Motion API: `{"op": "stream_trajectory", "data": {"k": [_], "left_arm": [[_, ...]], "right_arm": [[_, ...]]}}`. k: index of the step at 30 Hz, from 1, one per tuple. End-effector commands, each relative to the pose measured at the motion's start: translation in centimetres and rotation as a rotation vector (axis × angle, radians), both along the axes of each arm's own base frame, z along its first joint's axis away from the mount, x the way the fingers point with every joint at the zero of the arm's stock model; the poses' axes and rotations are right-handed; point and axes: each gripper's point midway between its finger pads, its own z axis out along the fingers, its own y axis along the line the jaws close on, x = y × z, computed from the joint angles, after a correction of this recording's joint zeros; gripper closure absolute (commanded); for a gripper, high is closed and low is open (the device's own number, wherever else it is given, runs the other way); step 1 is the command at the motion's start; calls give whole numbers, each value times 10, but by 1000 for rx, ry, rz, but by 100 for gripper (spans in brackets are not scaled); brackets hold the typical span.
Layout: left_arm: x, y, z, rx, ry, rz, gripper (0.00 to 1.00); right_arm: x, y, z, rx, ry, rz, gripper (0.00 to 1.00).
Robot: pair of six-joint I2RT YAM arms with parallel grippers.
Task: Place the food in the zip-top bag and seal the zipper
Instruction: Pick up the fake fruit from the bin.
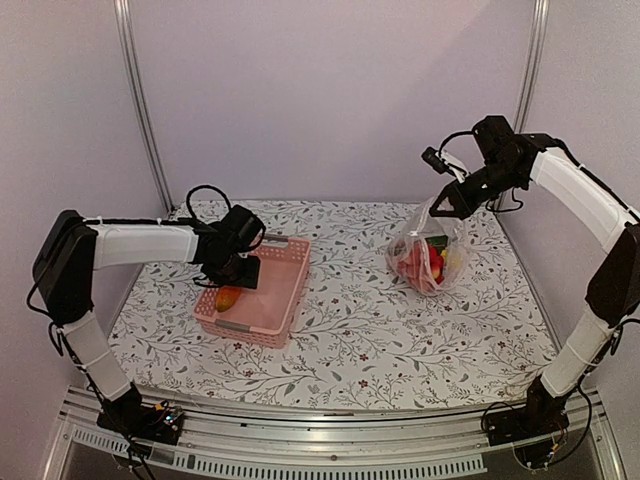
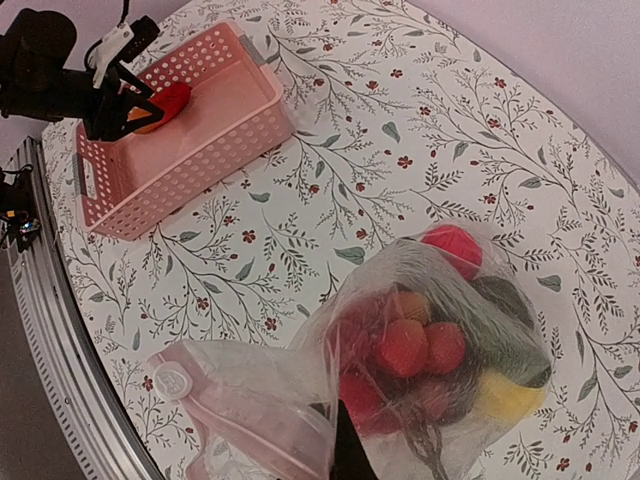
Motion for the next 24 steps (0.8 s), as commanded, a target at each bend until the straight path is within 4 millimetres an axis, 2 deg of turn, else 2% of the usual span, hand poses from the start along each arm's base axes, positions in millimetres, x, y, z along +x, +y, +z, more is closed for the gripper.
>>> {"op": "stream_trajectory", "data": {"k": [1,8,19,24], "left_arm": [[8,14,-8,95,19,29,45],[12,29,-19,214,43,69,43],[9,30,-37,242,91,63,44],[8,33,-41,269,99,72,41]], "right_arm": [[-7,6,12,24,-32,27,99],[-9,7,10,15,-29,32,99],[-13,9,3,5,-16,43,99],[-15,11,2,2,-15,51,98]]}}
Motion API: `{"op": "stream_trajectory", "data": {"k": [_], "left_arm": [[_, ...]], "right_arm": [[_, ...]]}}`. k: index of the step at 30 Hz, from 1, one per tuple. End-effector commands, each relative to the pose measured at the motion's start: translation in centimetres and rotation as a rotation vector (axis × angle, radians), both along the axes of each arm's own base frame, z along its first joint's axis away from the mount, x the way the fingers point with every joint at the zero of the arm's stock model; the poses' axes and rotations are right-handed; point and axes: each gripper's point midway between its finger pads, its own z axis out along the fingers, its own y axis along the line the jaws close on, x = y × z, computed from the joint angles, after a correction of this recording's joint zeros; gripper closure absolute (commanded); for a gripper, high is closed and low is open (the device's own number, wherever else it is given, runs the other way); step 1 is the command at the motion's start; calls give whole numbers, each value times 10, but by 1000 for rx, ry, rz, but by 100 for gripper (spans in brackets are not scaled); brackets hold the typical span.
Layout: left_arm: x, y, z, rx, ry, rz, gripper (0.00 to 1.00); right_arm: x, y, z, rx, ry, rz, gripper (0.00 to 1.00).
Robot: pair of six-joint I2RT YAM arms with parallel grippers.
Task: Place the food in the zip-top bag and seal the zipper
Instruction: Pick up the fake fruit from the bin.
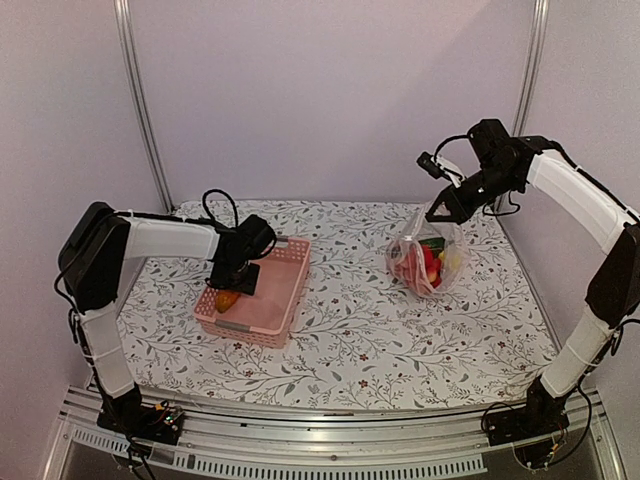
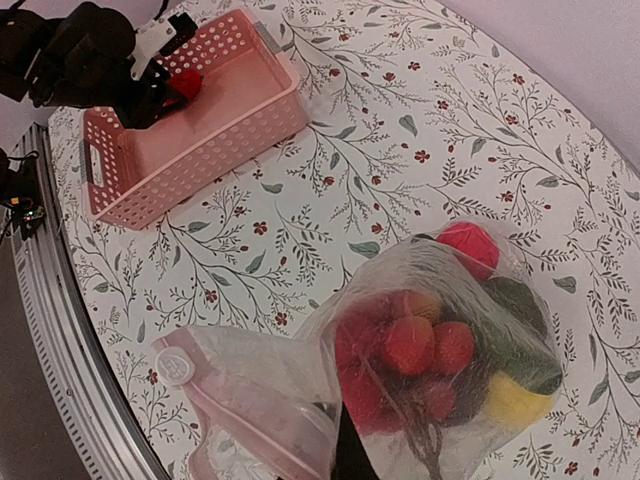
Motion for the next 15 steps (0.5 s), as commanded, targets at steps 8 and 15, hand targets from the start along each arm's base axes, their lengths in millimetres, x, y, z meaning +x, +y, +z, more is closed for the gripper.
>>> {"op": "stream_trajectory", "data": {"k": [8,15], "left_arm": [[1,7,-12,39,42,14,45],[6,-4,3,-24,17,1,60]], "right_arm": [[-10,4,8,5,-29,27,98],[-14,4,9,-1,-35,32,98]]}}
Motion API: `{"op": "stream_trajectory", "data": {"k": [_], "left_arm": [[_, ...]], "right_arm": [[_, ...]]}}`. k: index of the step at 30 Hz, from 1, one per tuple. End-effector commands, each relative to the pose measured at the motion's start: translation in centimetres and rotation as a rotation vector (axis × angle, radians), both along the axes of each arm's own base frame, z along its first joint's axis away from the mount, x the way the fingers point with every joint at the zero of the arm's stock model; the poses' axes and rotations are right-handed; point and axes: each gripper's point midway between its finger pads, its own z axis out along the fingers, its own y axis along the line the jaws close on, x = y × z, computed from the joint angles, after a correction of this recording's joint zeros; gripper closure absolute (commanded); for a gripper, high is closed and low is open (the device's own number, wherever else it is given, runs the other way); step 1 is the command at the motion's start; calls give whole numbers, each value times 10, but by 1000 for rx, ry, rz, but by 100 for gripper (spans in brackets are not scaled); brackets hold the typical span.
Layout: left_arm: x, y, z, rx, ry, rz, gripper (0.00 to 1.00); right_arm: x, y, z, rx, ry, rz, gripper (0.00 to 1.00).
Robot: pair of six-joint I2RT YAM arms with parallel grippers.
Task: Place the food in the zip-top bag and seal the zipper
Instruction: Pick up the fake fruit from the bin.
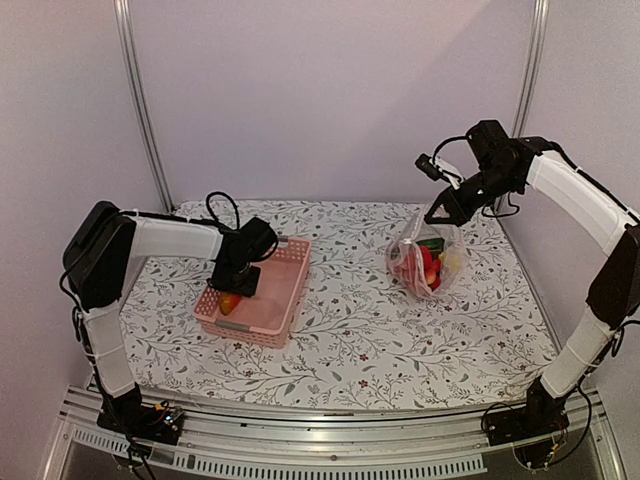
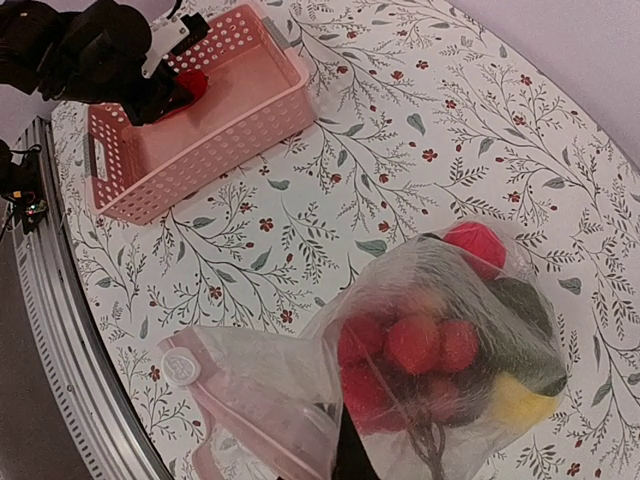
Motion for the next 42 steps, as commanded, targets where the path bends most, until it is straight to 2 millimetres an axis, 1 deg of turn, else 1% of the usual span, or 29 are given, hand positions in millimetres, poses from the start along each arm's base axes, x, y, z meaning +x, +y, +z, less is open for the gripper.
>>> {"op": "stream_trajectory", "data": {"k": [1,5,10,13,16,20,22,25,26,28,30,32,37,42], "left_arm": [[9,-8,15,-58,-21,-2,62],[12,-21,32,-116,-41,-27,67],[16,-46,69,-203,-101,-77,68],[20,-66,98,-262,-150,-123,67],[21,-91,134,-317,-225,-193,67],[16,-132,193,-439,-374,-323,69],[7,-157,226,-518,-472,-431,71],[-17,-193,280,-651,-649,-617,73],[-26,-205,306,-719,-744,-682,74],[-48,-219,335,-819,-856,-793,76],[-67,-229,355,-900,-931,-879,76],[-85,-239,369,-966,-975,-969,76],[-123,-268,386,-1045,-1026,-1155,76],[-160,-302,389,-1090,-1022,-1347,76]], "right_arm": [[-9,0,10,3,-35,14,98],[-10,2,10,0,-37,19,98],[-12,3,10,-4,-39,27,98],[-13,5,9,-8,-38,34,98],[-13,7,9,-10,-37,37,98],[-16,9,10,-15,-36,46,98],[-17,11,9,-16,-36,53,98],[-21,15,11,-14,-32,68,98],[-22,17,13,-10,-30,76,98],[-26,22,16,2,-25,95,98],[-30,26,20,15,-13,115,98],[-33,30,26,29,-3,131,98],[-33,37,33,37,7,151,98],[-37,41,34,53,20,167,98]]}}
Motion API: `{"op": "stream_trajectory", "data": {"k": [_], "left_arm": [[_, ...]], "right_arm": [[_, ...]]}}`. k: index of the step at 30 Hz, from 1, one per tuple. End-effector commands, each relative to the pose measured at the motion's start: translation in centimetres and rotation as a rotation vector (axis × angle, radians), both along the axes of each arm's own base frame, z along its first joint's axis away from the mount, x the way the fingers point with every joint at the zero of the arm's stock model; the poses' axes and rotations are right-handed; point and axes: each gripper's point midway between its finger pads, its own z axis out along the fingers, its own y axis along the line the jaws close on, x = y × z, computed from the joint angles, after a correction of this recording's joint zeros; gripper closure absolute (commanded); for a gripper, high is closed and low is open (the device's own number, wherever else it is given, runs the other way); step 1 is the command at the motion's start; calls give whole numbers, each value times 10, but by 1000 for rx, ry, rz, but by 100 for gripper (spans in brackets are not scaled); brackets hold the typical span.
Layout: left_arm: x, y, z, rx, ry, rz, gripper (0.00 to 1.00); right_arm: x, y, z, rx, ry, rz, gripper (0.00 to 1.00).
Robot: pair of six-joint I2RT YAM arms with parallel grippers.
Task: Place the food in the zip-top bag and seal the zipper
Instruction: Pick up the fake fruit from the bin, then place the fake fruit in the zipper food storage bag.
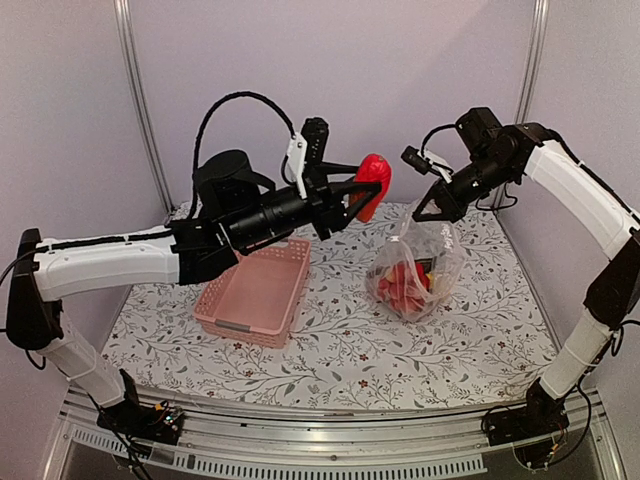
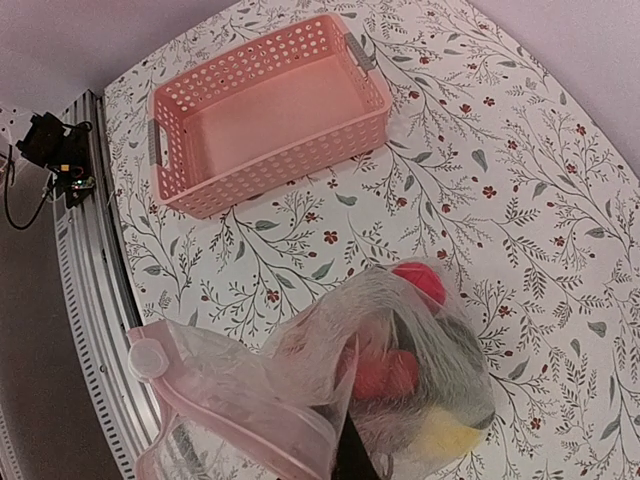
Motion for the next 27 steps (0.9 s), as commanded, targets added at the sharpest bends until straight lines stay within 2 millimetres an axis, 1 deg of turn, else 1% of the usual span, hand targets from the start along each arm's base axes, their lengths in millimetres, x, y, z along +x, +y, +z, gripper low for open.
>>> {"op": "stream_trajectory", "data": {"k": [1,6,8,12,16,18,20,27], "left_arm": [[-46,-36,14,-20,-150,-200,76],[-64,-71,-4,46,-191,-320,76],[-68,-83,-13,83,-202,-348,76],[-69,-104,-31,156,-212,-361,76],[-54,-119,-44,227,-197,-300,76],[-43,-125,-55,272,-186,-248,76],[-37,-129,-66,311,-190,-219,74],[-27,-135,-91,380,-180,-167,69]], "right_arm": [[-6,9,2,26,30,38,98],[-7,10,2,29,32,42,98],[-8,11,4,33,30,46,98],[-10,10,9,42,27,49,98],[-13,10,13,50,22,52,97],[-13,10,13,51,22,54,97],[-13,10,13,52,20,55,97],[-11,11,9,46,27,54,97]]}}
